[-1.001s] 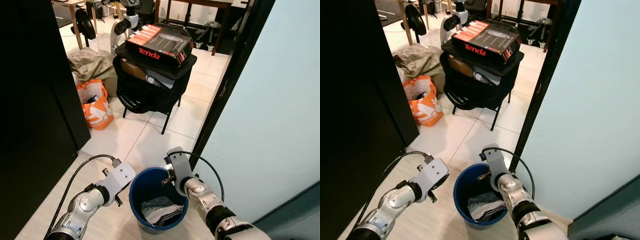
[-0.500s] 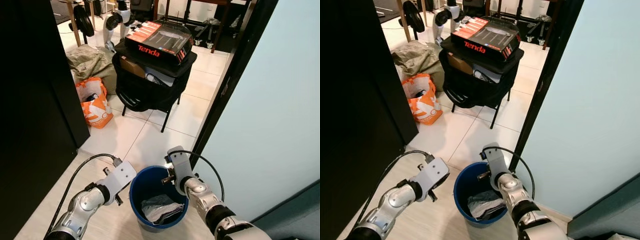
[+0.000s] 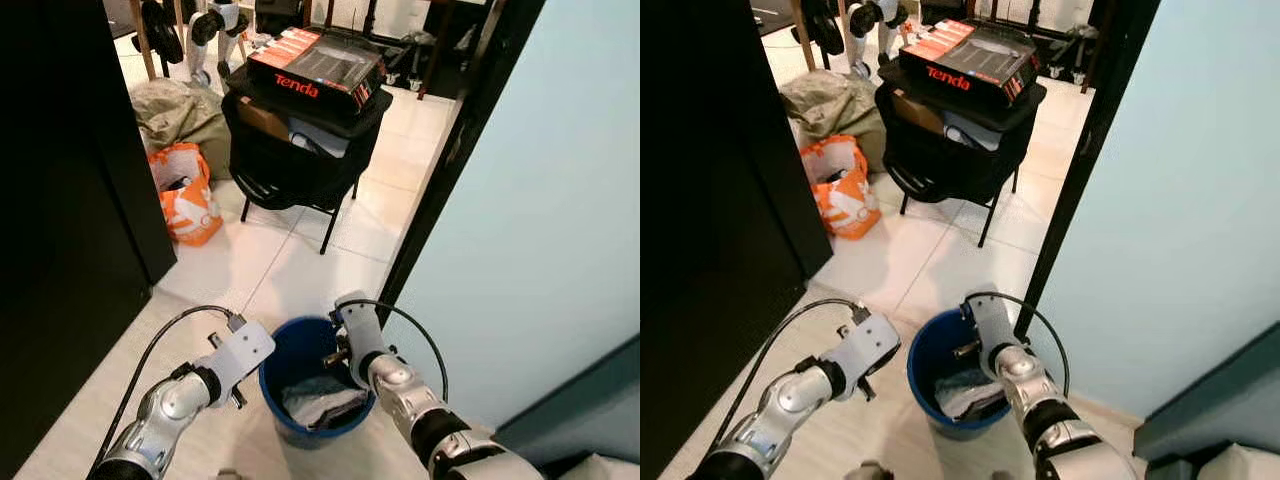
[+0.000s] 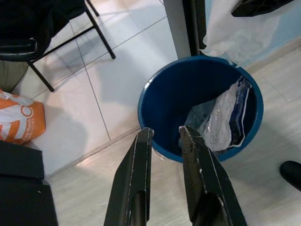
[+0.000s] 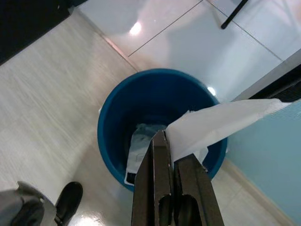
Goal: Clean up the room
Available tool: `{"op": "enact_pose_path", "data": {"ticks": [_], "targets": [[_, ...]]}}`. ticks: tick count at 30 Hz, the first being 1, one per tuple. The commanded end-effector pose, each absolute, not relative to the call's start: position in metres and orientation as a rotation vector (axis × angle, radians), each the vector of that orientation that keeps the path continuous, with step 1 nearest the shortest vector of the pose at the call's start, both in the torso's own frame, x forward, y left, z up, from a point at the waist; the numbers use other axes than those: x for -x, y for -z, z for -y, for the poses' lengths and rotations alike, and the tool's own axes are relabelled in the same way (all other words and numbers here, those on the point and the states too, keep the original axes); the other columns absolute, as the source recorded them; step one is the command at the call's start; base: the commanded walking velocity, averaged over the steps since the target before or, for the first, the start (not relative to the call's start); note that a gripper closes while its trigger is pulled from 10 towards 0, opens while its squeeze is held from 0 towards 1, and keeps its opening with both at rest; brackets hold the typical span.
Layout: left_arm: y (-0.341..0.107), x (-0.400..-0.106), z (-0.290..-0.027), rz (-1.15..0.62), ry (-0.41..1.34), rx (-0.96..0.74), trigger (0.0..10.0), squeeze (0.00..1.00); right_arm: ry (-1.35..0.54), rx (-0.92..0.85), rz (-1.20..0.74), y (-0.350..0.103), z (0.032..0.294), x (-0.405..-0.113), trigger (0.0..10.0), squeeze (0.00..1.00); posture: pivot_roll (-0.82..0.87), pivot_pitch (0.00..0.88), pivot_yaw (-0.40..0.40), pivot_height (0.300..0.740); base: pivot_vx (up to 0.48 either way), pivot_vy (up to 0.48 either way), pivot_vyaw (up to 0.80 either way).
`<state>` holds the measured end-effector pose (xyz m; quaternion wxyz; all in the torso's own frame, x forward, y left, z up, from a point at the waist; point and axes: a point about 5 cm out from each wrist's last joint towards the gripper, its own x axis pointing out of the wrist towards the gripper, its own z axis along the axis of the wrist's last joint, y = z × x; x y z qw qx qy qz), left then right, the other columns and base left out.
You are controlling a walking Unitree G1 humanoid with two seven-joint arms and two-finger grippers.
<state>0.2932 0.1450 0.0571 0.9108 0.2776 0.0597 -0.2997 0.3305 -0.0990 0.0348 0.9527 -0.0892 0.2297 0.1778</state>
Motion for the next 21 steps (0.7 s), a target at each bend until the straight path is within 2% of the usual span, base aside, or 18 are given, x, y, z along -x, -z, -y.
{"op": "enact_pose_path", "data": {"ticks": [1,15,21], "targets": [[-0.054,-0.291,-0.14,-0.126,0.642,-0.574,10.0,0.0,-0.356,0.183,-0.48,-0.031,0.101,-0.328,10.0,0.0,0.1,0.152,-0.073,0.639,0.0,0.0,0.0],[-0.059,-0.295,-0.139,-0.107,0.654,-0.589,10.0,0.0,-0.36,0.18,-0.477,-0.032,0.101,-0.329,10.0,0.0,0.11,0.168,-0.078,0.634,0.0,0.0,0.0],[-0.068,-0.302,-0.139,-0.084,0.698,-0.625,10.0,0.0,-0.359,0.167,-0.47,-0.039,0.1,-0.335,10.0,0.0,0.12,0.212,-0.075,0.634,0.0,0.0,0.0]]}}
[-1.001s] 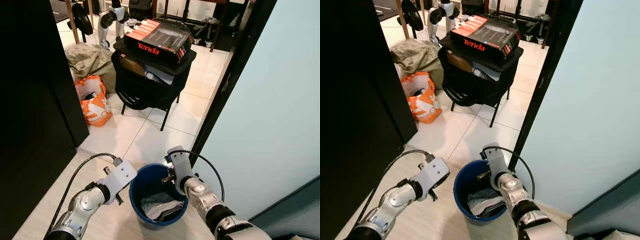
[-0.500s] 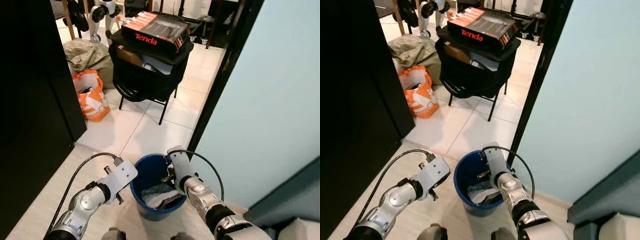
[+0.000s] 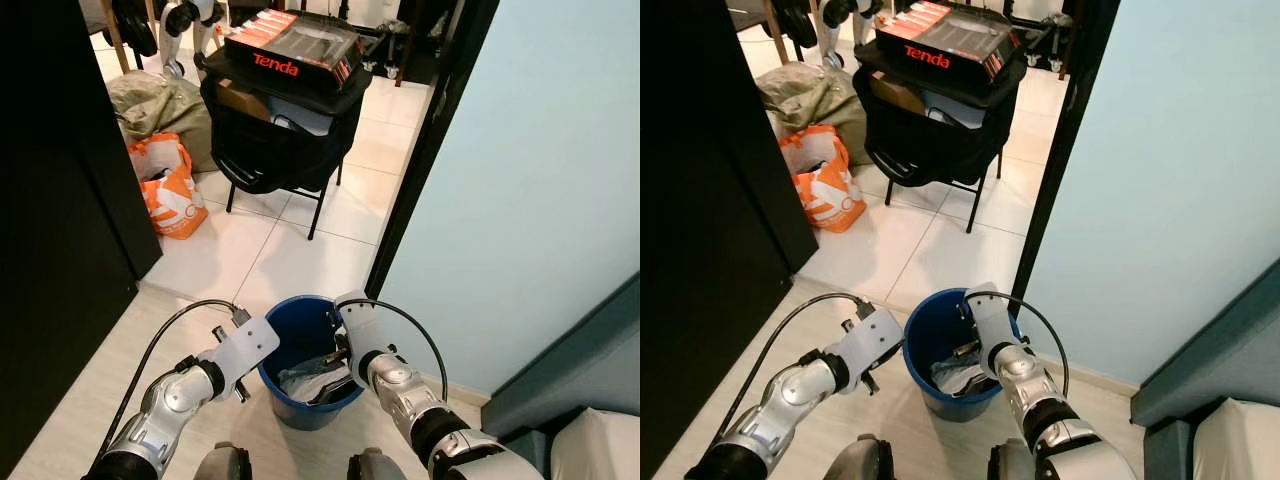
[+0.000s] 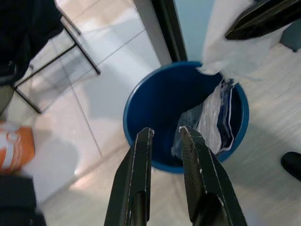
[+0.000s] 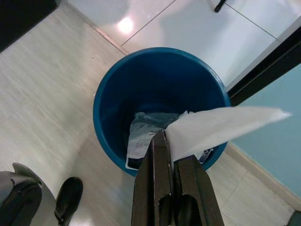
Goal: Clean up the room
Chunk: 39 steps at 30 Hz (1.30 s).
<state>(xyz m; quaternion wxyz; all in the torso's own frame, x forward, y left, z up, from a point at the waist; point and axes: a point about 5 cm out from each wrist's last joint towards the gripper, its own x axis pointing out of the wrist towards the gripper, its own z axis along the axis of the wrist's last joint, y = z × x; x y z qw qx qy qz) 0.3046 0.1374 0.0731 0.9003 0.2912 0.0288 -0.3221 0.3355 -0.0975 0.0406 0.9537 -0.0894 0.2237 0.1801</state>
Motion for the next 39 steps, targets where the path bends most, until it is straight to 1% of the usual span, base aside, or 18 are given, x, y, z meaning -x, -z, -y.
{"op": "enact_pose_path", "data": {"ticks": [1,2,3,5,6,7,9,10,13,23,30,35,39], "targets": [[-0.068,-0.302,-0.139,-0.084,0.698,-0.625,10.0,0.0,-0.359,0.167,-0.47,-0.039,0.1,-0.335,10.0,0.0,0.12,0.212,-0.075,0.634,0.0,0.0,0.0],[-0.071,-0.304,-0.14,-0.075,0.712,-0.64,10.0,0.0,-0.352,0.123,-0.47,-0.041,0.1,-0.337,10.0,0.0,0.13,0.23,-0.075,0.634,0.0,0.0,0.0],[-0.071,-0.304,-0.14,-0.075,0.712,-0.64,10.0,0.0,-0.352,0.123,-0.47,-0.041,0.1,-0.337,10.0,0.0,0.13,0.23,-0.075,0.634,0.0,0.0,0.0],[-0.079,-0.308,-0.143,-0.055,0.736,-0.668,10.0,0.0,-0.326,0.019,-0.466,-0.048,0.1,-0.342,10.0,0.0,0.15,0.264,-0.072,0.634,0.0,0.0,0.0],[-0.079,-0.308,-0.143,-0.055,0.736,-0.668,10.0,0.0,-0.326,0.019,-0.466,-0.048,0.1,-0.342,10.0,0.0,0.15,0.264,-0.072,0.634,0.0,0.0,0.0],[-0.084,-0.309,-0.146,-0.044,0.745,-0.68,10.0,0.0,-0.316,-0.032,-0.456,-0.052,0.098,-0.345,10.0,0.0,0.17,0.28,-0.065,0.634,0.0,0.0,0.0],[-0.084,-0.309,-0.146,-0.044,0.745,-0.68,10.0,0.0,-0.316,-0.032,-0.456,-0.052,0.098,-0.345,10.0,0.0,0.17,0.28,-0.065,0.634,0.0,0.0,0.0],[-0.089,-0.311,-0.148,-0.031,0.753,-0.689,10.0,0.0,-0.313,-0.073,-0.449,-0.055,0.096,-0.347,10.0,0.0,0.18,0.293,-0.059,0.634,0.0,0.0,0.0],[-0.098,-0.313,-0.152,-0.008,0.769,-0.697,10.0,0.0,-0.321,-0.114,-0.444,-0.057,0.09,-0.348,10.0,0.0,0.2,0.305,-0.054,0.634,0.0,0.0,0.0],[-0.109,-0.315,-0.152,0.015,0.818,-0.679,10.0,0.0,-0.341,-0.076,-0.427,-0.062,0.083,-0.35,10.0,0.0,0.22,0.313,-0.05,0.634,0.0,0.0,0.0],[-0.113,-0.315,-0.15,0.028,0.845,-0.676,10.0,0.0,-0.315,-0.063,-0.4,-0.067,0.084,-0.354,10.0,0.0,0.23,0.308,-0.045,0.634,0.0,0.0,0.0],[-0.119,-0.314,-0.15,0.046,0.874,-0.679,10.0,0.0,-0.28,-0.084,-0.389,-0.067,0.084,-0.354,10.0,0.0,0.27,0.306,-0.014,0.634,0.0,0.0,0.0],[-0.12,-0.314,-0.149,0.046,0.882,-0.681,10.0,0.0,-0.269,-0.087,-0.382,-0.067,0.084,-0.355,10.0,0.0,0.27,0.306,-0.013,0.634,0.0,0.0,0.0]]}}
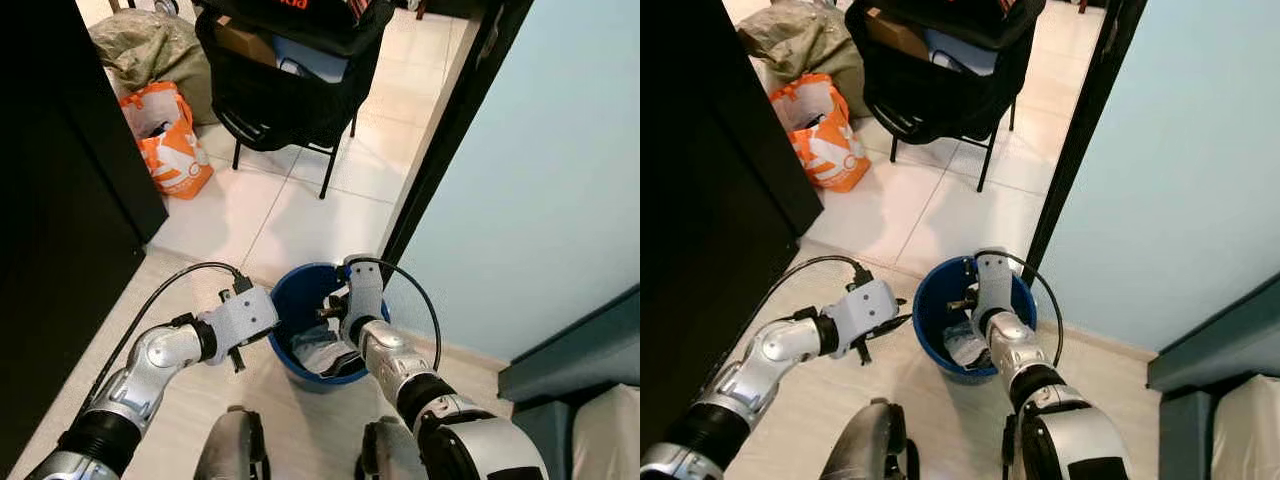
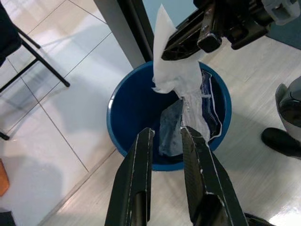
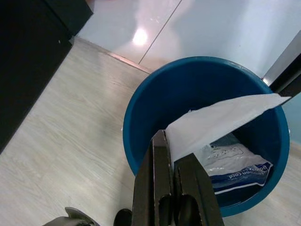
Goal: Clean up the room
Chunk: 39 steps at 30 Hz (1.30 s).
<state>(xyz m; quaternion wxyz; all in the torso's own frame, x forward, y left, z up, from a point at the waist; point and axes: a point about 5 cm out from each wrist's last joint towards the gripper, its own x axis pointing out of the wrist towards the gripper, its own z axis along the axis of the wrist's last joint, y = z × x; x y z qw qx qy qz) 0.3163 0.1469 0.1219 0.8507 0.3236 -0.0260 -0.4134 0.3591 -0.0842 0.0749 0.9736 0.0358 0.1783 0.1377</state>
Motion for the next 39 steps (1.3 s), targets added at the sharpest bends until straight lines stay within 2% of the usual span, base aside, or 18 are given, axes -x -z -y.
{"op": "enact_pose_path", "data": {"ticks": [1,6,7,8,9,14,15,17,18,25,27,29,30,33,34,35,36,39], "targets": [[-0.12,-0.314,-0.149,0.046,0.882,-0.681,10.0,0.0,-0.269,-0.087,-0.382,-0.067,0.084,-0.355,10.0,0.0,0.27,0.306,-0.013,0.634,0.0,0.0,0.0],[-0.121,-0.315,-0.148,0.043,0.902,-0.682,10.0,0.0,-0.246,-0.086,-0.363,-0.071,0.087,-0.357,10.0,0.0,0.26,0.305,-0.007,0.634,0.0,0.0,0.0],[-0.121,-0.315,-0.147,0.042,0.908,-0.682,10.0,0.0,-0.241,-0.087,-0.359,-0.072,0.088,-0.358,10.0,0.21,0.26,0.305,-0.007,0.634,0.0,0.0,0.0],[-0.121,-0.315,-0.147,0.042,0.909,-0.681,10.0,0.0,-0.241,-0.083,-0.356,-0.073,0.088,-0.358,10.0,0.21,0.26,0.303,-0.008,0.634,0.0,0.0,0.0],[-0.121,-0.315,-0.147,0.042,0.907,-0.679,10.0,0.0,-0.245,-0.076,-0.352,-0.073,0.088,-0.359,10.0,1.0,0.26,0.304,-0.01,0.634,0.0,0.0,0.0],[-0.121,-0.315,-0.147,0.041,0.905,-0.678,10.0,0.0,-0.236,-0.065,-0.337,-0.075,0.088,-0.36,10.0,1.0,0.26,0.302,-0.012,0.634,0.0,0.0,0.0],[-0.121,-0.315,-0.147,0.04,0.903,-0.679,10.0,0.0,-0.224,-0.063,-0.327,-0.077,0.088,-0.361,10.0,0.38,0.26,0.3,-0.012,0.634,0.0,0.0,0.0],[-0.121,-0.315,-0.147,0.04,0.903,-0.679,10.0,0.0,-0.224,-0.063,-0.327,-0.077,0.088,-0.361,10.0,0.38,0.26,0.3,-0.012,0.634,0.0,0.0,0.0],[-0.121,-0.316,-0.149,0.039,0.899,-0.683,10.0,0.0,-0.215,-0.064,-0.318,-0.079,0.089,-0.362,10.0,0.0,0.26,0.297,-0.013,0.634,0.0,0.0,0.0],[-0.119,-0.316,-0.152,0.023,0.868,-0.682,10.0,0.0,-0.205,-0.05,-0.311,-0.078,0.091,-0.362,10.0,0.0,0.24,0.281,-0.014,0.634,0.0,0.0,0.0],[-0.11,-0.318,-0.161,-0.037,0.747,-0.642,10.0,0.0,-0.183,-0.042,-0.32,-0.075,0.096,-0.36,10.0,0.0,0.22,0.262,-0.018,0.634,0.0,0.0,0.0],[-0.108,-0.319,-0.163,-0.054,0.715,-0.632,10.0,0.0,-0.177,-0.041,-0.322,-0.075,0.097,-0.36,10.0,0.0,0.22,0.262,-0.018,0.634,0.0,0.0,0.0],[-0.101,-0.323,-0.172,-0.109,0.542,-0.507,10.0,0.0,-0.168,-0.03,-0.315,-0.074,0.1,-0.359,10.0,0.0,0.19,0.232,-0.019,0.634,0.0,0.0,0.0],[-0.094,-0.324,-0.179,-0.154,0.428,-0.419,10.0,0.0,-0.164,-0.023,-0.308,-0.073,0.101,-0.359,10.0,0.0,0.19,0.232,-0.019,0.634,0.0,0.0,0.0],[-0.079,-0.319,-0.188,-0.226,0.271,-0.334,10.0,0.0,-0.158,-0.017,-0.297,-0.07,0.105,-0.356,10.0,0.0,0.14,0.191,-0.026,0.634,0.0,0.0,0.0],[-0.079,-0.319,-0.188,-0.226,0.271,-0.334,10.0,0.0,-0.158,-0.017,-0.297,-0.07,0.105,-0.356,10.0,0.0,0.14,0.191,-0.026,0.634,0.0,0.0,0.0],[-0.065,-0.311,-0.193,-0.268,0.169,-0.286,10.0,0.0,-0.149,-0.033,-0.285,-0.066,0.109,-0.351,10.0,0.0,0.13,0.17,-0.032,0.634,0.0,0.0,0.0],[-0.058,-0.303,-0.191,-0.278,0.129,-0.262,10.0,0.0,-0.142,-0.066,-0.272,-0.061,0.113,-0.347,10.0,0.0,0.12,0.161,-0.034,0.634,0.0,0.0,0.0]]}}
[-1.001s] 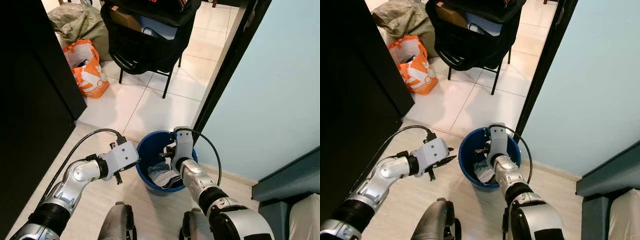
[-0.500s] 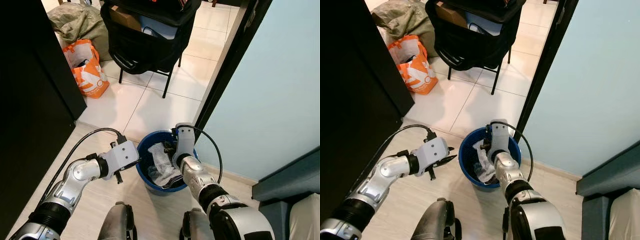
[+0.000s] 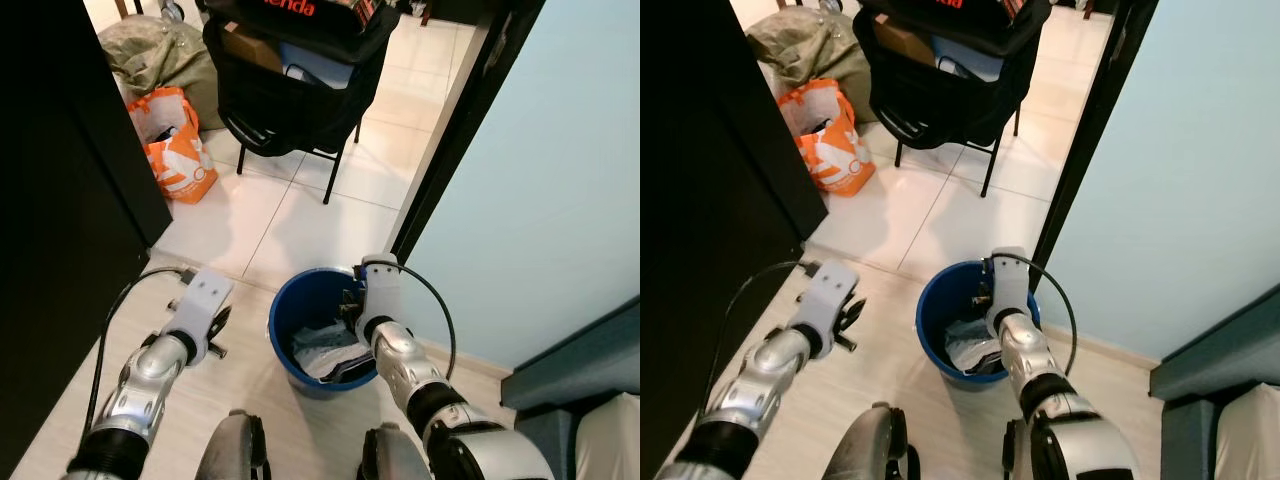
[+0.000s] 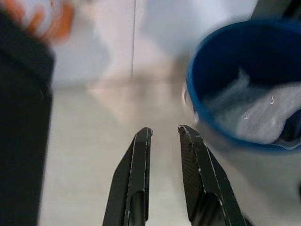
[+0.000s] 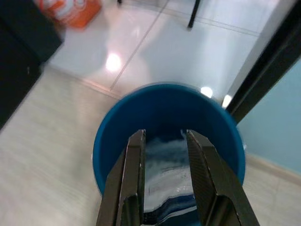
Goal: Clean up the room
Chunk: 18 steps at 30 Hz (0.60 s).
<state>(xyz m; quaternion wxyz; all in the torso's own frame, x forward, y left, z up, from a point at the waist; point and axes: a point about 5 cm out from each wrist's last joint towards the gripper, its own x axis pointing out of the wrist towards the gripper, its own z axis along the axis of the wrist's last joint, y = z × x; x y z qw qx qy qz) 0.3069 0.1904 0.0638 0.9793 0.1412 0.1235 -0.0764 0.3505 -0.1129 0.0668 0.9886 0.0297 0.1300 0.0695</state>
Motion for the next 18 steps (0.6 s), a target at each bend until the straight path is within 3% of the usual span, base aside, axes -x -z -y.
{"op": "enact_pose_path", "data": {"ticks": [1,10,18], "targets": [[-0.058,-0.303,-0.191,-0.278,0.129,-0.262,10.0,0.0,-0.142,-0.066,-0.272,-0.061,0.113,-0.347,10.0,0.0,0.12,0.161,-0.034,0.634,0.0,0.0,0.0],[-0.052,-0.3,-0.16,-0.254,0.153,-0.217,10.0,0.0,-0.055,-0.112,-0.287,-0.041,0.129,-0.327,10.0,0.0,0.1,0.12,-0.023,0.668,0.0,0.0,0.0],[-0.054,-0.302,-0.153,-0.255,0.165,-0.235,10.0,0.0,-0.052,-0.112,-0.286,-0.041,0.13,-0.327,10.0,0.0,0.09,0.119,-0.021,0.683,0.0,0.0,0.0]]}}
